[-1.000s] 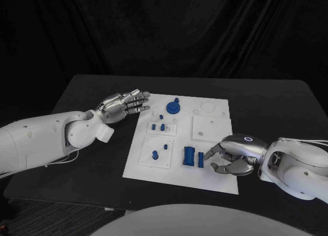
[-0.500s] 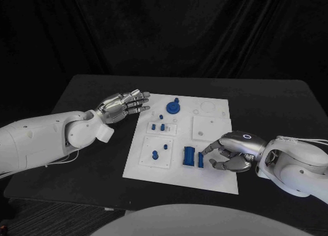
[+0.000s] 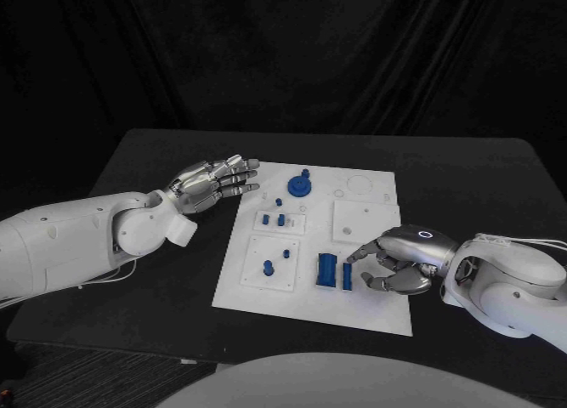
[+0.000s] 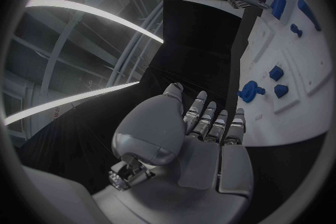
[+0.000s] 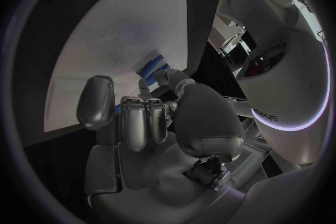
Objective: Assemble the parts on the task board
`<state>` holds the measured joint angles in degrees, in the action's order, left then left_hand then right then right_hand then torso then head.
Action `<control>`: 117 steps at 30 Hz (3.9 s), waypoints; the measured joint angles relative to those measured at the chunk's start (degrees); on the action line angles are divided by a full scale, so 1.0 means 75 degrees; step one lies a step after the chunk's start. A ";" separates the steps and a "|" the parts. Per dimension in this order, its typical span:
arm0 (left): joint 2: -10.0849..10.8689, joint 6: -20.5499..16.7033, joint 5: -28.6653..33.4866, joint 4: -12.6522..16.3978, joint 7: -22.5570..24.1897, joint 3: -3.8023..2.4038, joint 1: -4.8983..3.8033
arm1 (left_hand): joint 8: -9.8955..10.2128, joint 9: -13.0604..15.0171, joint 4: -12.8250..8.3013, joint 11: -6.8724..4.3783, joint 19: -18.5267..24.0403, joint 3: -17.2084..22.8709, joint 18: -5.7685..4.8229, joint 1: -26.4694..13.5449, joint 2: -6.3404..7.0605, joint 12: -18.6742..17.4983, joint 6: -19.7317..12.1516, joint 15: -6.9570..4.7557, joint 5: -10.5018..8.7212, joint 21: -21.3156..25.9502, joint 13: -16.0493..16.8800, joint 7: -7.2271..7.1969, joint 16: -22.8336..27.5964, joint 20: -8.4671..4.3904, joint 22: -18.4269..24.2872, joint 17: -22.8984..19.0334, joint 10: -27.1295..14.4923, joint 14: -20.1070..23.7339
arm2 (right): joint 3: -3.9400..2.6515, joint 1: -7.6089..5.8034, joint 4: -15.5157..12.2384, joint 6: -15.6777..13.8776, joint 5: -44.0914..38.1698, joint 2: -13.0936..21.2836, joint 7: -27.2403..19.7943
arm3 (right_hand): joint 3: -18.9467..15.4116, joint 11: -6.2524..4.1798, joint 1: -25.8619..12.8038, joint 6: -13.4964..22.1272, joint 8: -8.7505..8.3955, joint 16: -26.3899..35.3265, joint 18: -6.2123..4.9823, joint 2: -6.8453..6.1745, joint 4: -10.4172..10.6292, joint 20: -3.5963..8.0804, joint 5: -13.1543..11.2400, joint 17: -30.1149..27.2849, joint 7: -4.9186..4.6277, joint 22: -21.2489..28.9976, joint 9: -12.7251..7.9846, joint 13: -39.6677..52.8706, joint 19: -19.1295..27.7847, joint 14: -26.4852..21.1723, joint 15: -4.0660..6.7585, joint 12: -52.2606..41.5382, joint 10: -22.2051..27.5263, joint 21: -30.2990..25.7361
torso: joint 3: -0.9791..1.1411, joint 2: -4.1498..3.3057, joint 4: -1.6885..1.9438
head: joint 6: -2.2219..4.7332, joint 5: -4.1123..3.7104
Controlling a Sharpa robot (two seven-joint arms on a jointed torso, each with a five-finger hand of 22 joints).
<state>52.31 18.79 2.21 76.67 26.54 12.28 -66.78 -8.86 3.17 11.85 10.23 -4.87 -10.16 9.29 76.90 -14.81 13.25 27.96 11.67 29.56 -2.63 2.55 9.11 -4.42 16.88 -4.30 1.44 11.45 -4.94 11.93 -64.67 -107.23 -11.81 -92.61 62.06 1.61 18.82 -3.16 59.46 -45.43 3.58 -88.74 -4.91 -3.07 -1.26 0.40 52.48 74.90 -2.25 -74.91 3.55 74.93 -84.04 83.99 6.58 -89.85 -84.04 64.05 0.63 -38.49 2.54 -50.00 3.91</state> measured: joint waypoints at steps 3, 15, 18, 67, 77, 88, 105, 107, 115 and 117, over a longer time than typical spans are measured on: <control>0.0000 0.0002 0.0000 0.0000 0.0000 0.0000 0.0000 | 0.0000 0.0000 0.0000 0.0000 0.0000 0.0000 0.0000 0.0000 0.0000 0.0000 0.0000 0.0000 0.0000 0.0000 0.0000 0.0000 0.0000 0.0000 0.0000 0.0000 0.0000 0.0000 | 0.0000 0.0000 0.0010 0.0030 -0.0002 -0.0024 0.0036 | 0.0021 0.0000 -0.0040 0.0000 0.0000 0.0000 -0.0001 0.0040 0.0021 0.0000 0.0000 0.0000 0.0000 0.0000 0.0000 0.0000 0.0000 0.0000 0.0000 0.0000 0.0000 0.0000 | 0.0000 0.0000 0.0000 | 0.0000 0.0000; 0.0002 0.0011 0.0000 0.0000 -0.0002 0.0000 0.0001 | 0.0000 0.0000 0.0000 0.0000 0.0000 0.0000 0.0000 0.0000 0.0000 0.0000 0.0000 0.0000 0.0000 0.0000 0.0000 0.0000 0.0000 0.0000 0.0000 0.0000 0.0000 0.0000 | -0.0018 -0.0001 -0.0002 0.0139 -0.0008 -0.0058 0.0162 | 0.0020 0.0000 -0.0040 -0.0328 0.0033 0.0000 -0.0001 0.0040 0.0021 0.0000 -0.0237 0.0000 0.0079 0.0001 0.0041 0.0000 0.0000 0.0000 0.0000 0.0000 0.0000 0.0000 | -0.0001 0.0001 0.0000 | 0.0000 0.0000; 0.0003 0.0014 0.0000 0.0000 -0.0002 0.0000 0.0001 | 0.0000 0.0000 0.0000 0.0000 0.0000 0.0000 0.0000 0.0000 0.0000 0.0000 0.0000 0.0000 0.0000 0.0000 0.0000 0.0000 0.0000 0.0000 0.0000 0.0000 0.0000 0.0000 | -0.0022 -0.0002 -0.0005 0.0159 -0.0009 -0.0067 0.0195 | 0.0021 0.0000 -0.0040 -0.0349 0.0033 0.0000 -0.0001 0.0040 0.0021 0.0000 -0.0259 0.0000 0.0100 0.0000 0.0041 0.0000 0.0000 0.0000 0.0000 0.0000 0.0000 0.0000 | 0.0000 0.0001 0.0000 | 0.0000 0.0000; 0.0348 -0.0534 -0.0051 0.0560 0.0912 -0.0004 0.0003 | -0.0149 0.0022 -0.0137 -0.0084 0.0118 -0.0098 0.0000 0.0100 0.0224 0.0031 0.0301 -0.0317 0.0000 0.0013 0.0006 0.0027 0.0090 -0.0061 0.0126 -0.0030 0.0085 0.0208 | -0.0009 -0.1136 0.0705 -0.2958 0.1538 0.0022 -0.1506 | -0.0599 0.0403 -0.0383 -0.2045 0.0527 0.1122 -0.0318 0.0262 0.2244 -0.0371 -0.2551 -0.1178 -0.0319 -0.0002 0.0276 0.0000 0.0604 -0.0036 -0.0342 0.0985 0.0022 -0.2440 | 0.0001 0.0001 -0.0001 | 0.0000 -0.0108; 0.0234 -0.1175 -0.0517 0.0634 0.1430 -0.0004 0.0001 | -0.0002 -0.0016 0.0667 -0.0468 0.0538 -0.0459 0.0000 -0.0071 0.0395 -0.0268 -0.0051 -0.0713 -0.0767 0.0238 -0.0059 -0.0203 0.0447 -0.0512 0.0417 -0.0144 -0.0444 0.0604 | 0.0001 -0.1244 0.1384 -0.2999 0.6025 -0.0169 -0.3274 | -0.1832 0.1622 -0.1127 -0.1478 0.0176 0.8575 -0.0480 0.0765 0.2410 -0.1437 -0.3199 -0.7840 -0.0893 0.3496 0.0160 -0.5157 0.4117 -0.3722 -0.1773 0.8781 0.4875 -0.7981 | 0.0008 0.0005 -0.0001 | 0.0000 -0.0123; 0.0198 -0.1581 -0.0826 0.0641 0.1467 -0.0041 0.0013 | 0.0582 -0.0275 0.0266 -0.1113 0.0618 -0.0267 -0.0026 -0.2308 0.0757 -0.0721 -0.1260 -0.1314 -0.1776 0.0299 -0.0237 -0.0925 0.0563 -0.1139 0.0527 -0.0186 -0.1083 0.0655 | -0.0071 -0.1129 0.1585 -0.2393 0.7863 -0.0295 -0.3929 | -0.2509 0.0678 -0.5787 0.4055 -0.0451 1.1759 0.0602 0.0433 0.0859 -0.0693 -0.6041 -0.9969 0.0284 0.8635 -0.0457 -0.9097 0.9787 -0.9446 -0.1118 1.1726 0.9747 -0.8513 | 0.0018 0.0028 -0.0005 | 0.0062 -0.0131; -0.0408 -0.3838 -0.0648 0.1182 0.1103 -0.0854 0.0433 | 0.1116 -0.0408 -0.0617 -0.1332 0.0650 0.0572 -0.0543 -0.6267 0.1576 -0.1564 -0.2490 -0.1489 -0.2856 0.0306 -0.0327 -0.1199 0.0563 -0.1922 0.0562 -0.0186 -0.1445 0.0669 | -0.1185 0.0107 0.2080 -0.3191 0.9977 -0.1770 -0.4015 | -0.2509 0.0423 -0.7880 0.6032 -0.0451 1.1804 0.0600 0.0401 0.0188 -0.0054 -0.6971 -0.9980 0.0300 0.9981 -0.0467 -0.9984 1.1165 -1.1158 -0.0878 1.1953 1.1178 -0.8512 | -0.0046 0.0610 -0.0213 | 0.1518 -0.0415; -0.0502 -0.4336 -0.0612 0.1271 0.1035 -0.0983 0.0499 | 0.1116 -0.0411 -0.0709 -0.1357 0.0645 0.0664 -0.0680 -0.6588 0.1690 -0.1600 -0.2588 -0.1489 -0.2944 0.0306 -0.0329 -0.1211 0.0563 -0.2012 0.0562 -0.0185 -0.1470 0.0669 | -0.1311 0.0261 0.2145 -0.3361 1.0423 -0.1947 -0.4039 | -0.2509 0.0423 -0.7880 0.6032 -0.0451 1.1804 0.0600 0.0401 0.0188 -0.0054 -0.6971 -0.9980 0.0300 0.9980 -0.0467 -0.9984 1.1165 -1.1158 -0.0878 1.1953 1.1178 -0.8512 | -0.0055 0.0691 -0.0240 | 0.1681 -0.0445; -0.0841 -0.6242 -0.0467 0.1584 0.0747 -0.1416 0.0738 | 0.1146 -0.0412 -0.1180 -0.1360 0.0656 0.1164 -0.1019 -0.7631 0.1898 -0.1692 -0.2883 -0.1489 -0.3263 0.0306 -0.0331 -0.1215 0.0562 -0.2159 0.0561 -0.0183 -0.1473 0.0669 | -0.1569 0.0571 0.2290 -0.3857 1.1684 -0.2301 -0.4118 | -0.2509 0.0423 -0.7880 0.6031 -0.0451 1.1804 0.0599 0.0401 0.0188 -0.0054 -0.6971 -0.9980 0.0300 0.9980 -0.0465 -0.9983 1.1164 -1.1158 -0.0879 1.1953 1.1178 -0.8512 | -0.0077 0.0920 -0.0319 | 0.2057 -0.0518; -0.0901 -0.6688 -0.0431 0.1644 0.0676 -0.1495 0.0784 | 0.1146 -0.0412 -0.1286 -0.1360 0.0656 0.1219 -0.1019 -0.7830 0.1916 -0.1692 -0.2944 -0.1489 -0.3425 0.0306 -0.0331 -0.1207 0.0562 -0.2159 0.0561 -0.0183 -0.1473 0.0669 | -0.1578 0.0587 0.2299 -0.3937 1.1873 -0.2320 -0.4132 | -0.2509 0.0423 -0.7880 0.6031 -0.0451 1.1804 0.0599 0.0401 0.0188 -0.0054 -0.6971 -0.9980 0.0300 0.9980 -0.0465 -0.9983 1.1164 -1.1158 -0.0879 1.1953 1.1178 -0.8512 | -0.0080 0.0942 -0.0328 | 0.2073 -0.0520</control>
<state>45.55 -31.37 -1.02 89.00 31.61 1.07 -60.90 -0.27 0.09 2.21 0.03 0.05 -1.02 1.65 18.17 -0.44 0.56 5.87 0.51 3.87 -0.33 0.07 0.06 -0.20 0.69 -0.09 0.07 0.40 0.08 0.09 -60.27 -89.99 -41.34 -3.56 44.66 -29.38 0.00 0.01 0.36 -0.19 0.20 -0.21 -0.42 -0.07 0.15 -0.01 0.20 0.06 0.00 -0.06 0.07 0.06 -0.31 0.31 -0.01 -0.21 -0.20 0.21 0.03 -31.42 0.08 -34.45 0.01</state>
